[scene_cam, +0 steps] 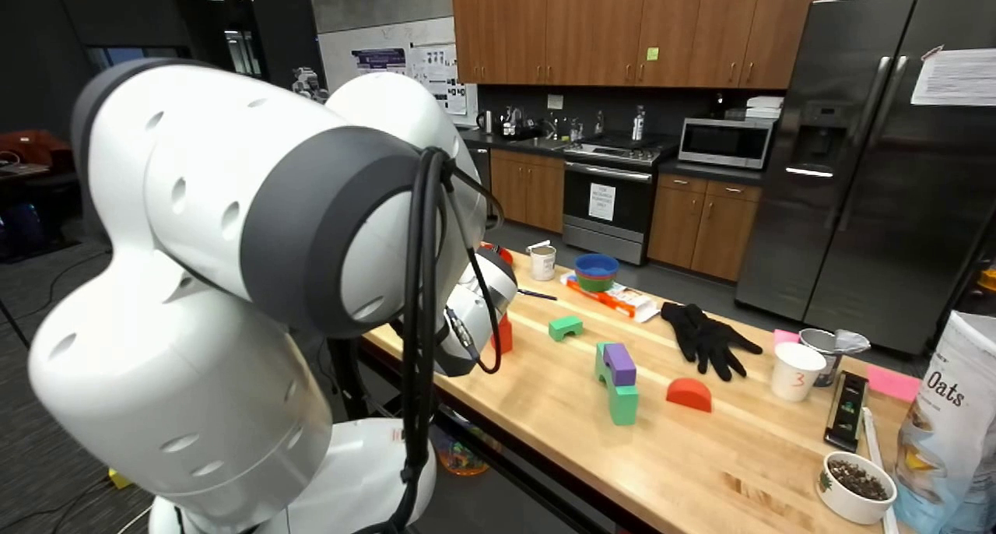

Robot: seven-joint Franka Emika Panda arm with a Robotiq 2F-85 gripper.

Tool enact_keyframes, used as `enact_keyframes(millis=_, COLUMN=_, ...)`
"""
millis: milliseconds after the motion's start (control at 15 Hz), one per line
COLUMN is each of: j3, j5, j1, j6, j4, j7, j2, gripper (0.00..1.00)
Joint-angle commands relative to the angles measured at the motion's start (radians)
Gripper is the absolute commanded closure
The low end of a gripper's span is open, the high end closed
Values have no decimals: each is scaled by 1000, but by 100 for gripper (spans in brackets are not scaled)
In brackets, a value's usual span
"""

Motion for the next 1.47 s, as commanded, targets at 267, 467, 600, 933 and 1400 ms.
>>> enact_keyframes(millis=267, j3=416, j5=-47, j1=-487, j6=128, j4=37, j7=0, j2=50, gripper=0)
enact_keyframes(millis=467, j3=483, j5=-73, j1=-594, j6=239, j4=65, j7=3, j2=62, gripper=0)
enact_keyframes(millis=600, j3=500, j5=-83, j1=-642, j6=334, j4=89, j7=14, j2=70, gripper=0)
enact_keyframes(millis=933, j3=290, j5=-37, j1=-332, j6=354, j4=97, j7=0, j2=52, gripper=0)
enact_keyframes(millis=1400, j3=-11, j5=-58, j1=17, j6=331, j4=91, j7=0, j2=60, gripper=0)
